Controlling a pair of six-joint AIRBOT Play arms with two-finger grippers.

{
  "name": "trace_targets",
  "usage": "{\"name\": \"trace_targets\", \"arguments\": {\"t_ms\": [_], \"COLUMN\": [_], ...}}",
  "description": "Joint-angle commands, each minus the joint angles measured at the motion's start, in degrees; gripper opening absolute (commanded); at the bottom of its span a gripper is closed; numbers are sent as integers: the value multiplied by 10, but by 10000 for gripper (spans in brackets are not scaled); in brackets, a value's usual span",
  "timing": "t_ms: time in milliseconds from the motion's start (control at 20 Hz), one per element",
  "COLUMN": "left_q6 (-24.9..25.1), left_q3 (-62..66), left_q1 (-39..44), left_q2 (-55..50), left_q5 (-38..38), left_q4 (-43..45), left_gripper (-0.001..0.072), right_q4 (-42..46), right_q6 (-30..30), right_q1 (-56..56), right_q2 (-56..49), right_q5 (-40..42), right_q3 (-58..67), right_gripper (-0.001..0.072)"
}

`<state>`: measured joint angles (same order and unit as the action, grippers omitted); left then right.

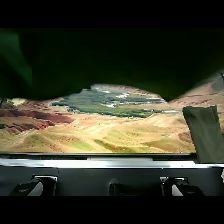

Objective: Fold the clothes and pants, and hang the long-sleeved shirts on hangers.

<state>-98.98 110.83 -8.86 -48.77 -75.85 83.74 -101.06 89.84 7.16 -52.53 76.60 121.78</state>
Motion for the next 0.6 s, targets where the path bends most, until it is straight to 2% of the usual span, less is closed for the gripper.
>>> {"name": "trace_targets", "arguments": {"t_ms": [0,200,400,550], "left_q6": [-22,23,78,92], "left_q3": [-30,-99,-178,-195], "left_q1": [0,0,25,48], "left_q2": [43,-27,-177,-329], "left_q5": [-25,-28,-17,39], "left_q4": [43,-38,-53,-53], "left_gripper": [20,20,20,20], "right_q4": [38,29,-3,-5], "right_q6": [-35,-37,-37,-35], "right_q1": [0,0,0,0], "right_q2": [7,-118,-276,-402], "right_q5": [18,76,43,23], "right_q3": [2,-11,-78,-82], "right_gripper": [30,31,31,31]}}
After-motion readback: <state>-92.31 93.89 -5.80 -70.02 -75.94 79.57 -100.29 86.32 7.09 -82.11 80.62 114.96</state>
